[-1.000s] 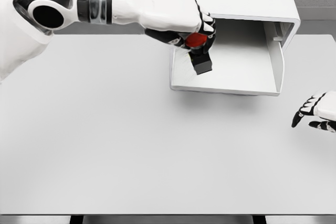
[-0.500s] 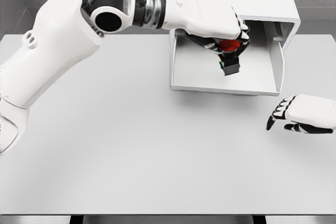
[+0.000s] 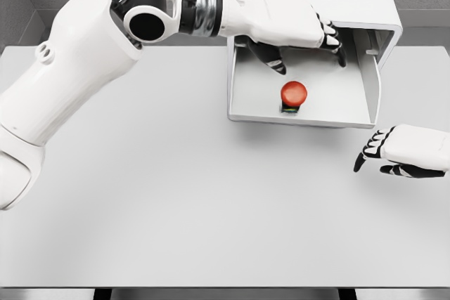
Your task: Slide open multi-storey tabletop storage cabinets and put open load switch and slide close multi-storey tabletop storage cabinets
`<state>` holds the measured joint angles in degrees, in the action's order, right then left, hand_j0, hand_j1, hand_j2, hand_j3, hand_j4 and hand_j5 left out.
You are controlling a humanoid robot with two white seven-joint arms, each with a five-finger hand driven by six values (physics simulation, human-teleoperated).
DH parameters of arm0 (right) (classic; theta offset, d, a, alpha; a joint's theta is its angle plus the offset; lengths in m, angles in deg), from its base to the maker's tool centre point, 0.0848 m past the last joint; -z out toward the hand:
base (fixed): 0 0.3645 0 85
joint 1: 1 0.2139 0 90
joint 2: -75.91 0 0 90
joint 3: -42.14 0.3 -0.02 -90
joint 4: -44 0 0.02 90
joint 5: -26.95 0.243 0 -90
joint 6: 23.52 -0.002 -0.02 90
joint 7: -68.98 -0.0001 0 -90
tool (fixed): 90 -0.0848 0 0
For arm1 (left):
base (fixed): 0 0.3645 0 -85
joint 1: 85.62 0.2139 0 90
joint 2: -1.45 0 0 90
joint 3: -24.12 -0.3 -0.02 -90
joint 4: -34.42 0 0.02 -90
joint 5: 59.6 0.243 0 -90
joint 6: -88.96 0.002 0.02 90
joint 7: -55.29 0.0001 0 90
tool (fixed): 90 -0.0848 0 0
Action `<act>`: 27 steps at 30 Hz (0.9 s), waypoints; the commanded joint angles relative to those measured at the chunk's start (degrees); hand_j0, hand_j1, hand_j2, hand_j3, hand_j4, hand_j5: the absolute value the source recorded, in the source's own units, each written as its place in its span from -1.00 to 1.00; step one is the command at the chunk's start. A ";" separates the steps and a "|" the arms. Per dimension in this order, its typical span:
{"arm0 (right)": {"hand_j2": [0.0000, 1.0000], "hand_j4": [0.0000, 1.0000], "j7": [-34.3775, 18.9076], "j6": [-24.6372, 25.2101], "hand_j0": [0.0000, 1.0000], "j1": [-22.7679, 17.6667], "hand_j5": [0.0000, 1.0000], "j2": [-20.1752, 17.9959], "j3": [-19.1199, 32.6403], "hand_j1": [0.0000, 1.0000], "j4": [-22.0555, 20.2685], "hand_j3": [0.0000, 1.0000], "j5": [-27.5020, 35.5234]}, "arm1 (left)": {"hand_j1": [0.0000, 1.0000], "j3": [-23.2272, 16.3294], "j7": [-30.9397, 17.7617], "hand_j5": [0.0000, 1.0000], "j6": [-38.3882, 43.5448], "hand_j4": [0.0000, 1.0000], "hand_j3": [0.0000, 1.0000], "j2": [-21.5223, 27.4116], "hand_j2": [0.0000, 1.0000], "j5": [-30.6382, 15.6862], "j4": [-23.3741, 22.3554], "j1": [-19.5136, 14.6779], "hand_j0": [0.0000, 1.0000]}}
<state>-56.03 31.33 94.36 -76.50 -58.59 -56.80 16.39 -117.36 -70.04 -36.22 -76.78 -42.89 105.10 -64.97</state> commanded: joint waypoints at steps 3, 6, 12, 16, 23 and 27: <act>0.26 0.26 0.02 0.15 0.26 0.09 0.26 0.00 0.01 0.26 -0.02 0.26 0.63 | 1.00 0.06 0.33 1.00 0.18 1.00 1.00 0.09 1.00 3.59 -0.98 0.00 1.00; 0.26 0.26 0.02 0.15 0.26 0.09 0.26 0.01 0.09 0.26 -0.02 0.26 0.80 | 1.00 0.06 0.33 1.00 0.18 1.00 1.00 0.18 1.00 3.42 -0.90 0.00 1.00; 0.27 0.27 0.02 0.15 0.27 -0.26 0.27 -0.08 0.01 0.27 -0.02 0.27 0.80 | 1.00 0.06 0.33 1.00 0.18 1.00 1.00 1.14 1.00 1.49 -0.11 0.18 1.00; 0.28 0.28 0.02 0.15 0.28 0.09 0.28 -0.08 0.09 0.28 0.07 0.28 0.89 | 1.00 -0.03 0.33 1.00 0.18 1.00 1.00 11.42 1.00 -16.97 12.10 0.18 1.00; 0.27 0.27 0.02 0.15 0.27 0.88 0.27 0.01 0.18 0.27 0.07 0.27 3.09 | 1.00 0.15 0.33 1.00 0.18 1.00 1.00 52.11 1.00 -31.92 26.26 1.85 1.00; 0.27 0.27 0.02 0.15 0.27 1.05 0.27 0.01 0.18 0.27 0.07 0.27 3.88 | 1.00 -0.20 0.33 1.00 0.18 1.00 1.00 56.87 1.00 -26.47 24.24 11.60 1.00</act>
<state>-57.13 30.02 95.68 -76.39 -58.58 -56.60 16.65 -117.51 -69.76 -36.28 -24.03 -70.44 129.71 -53.10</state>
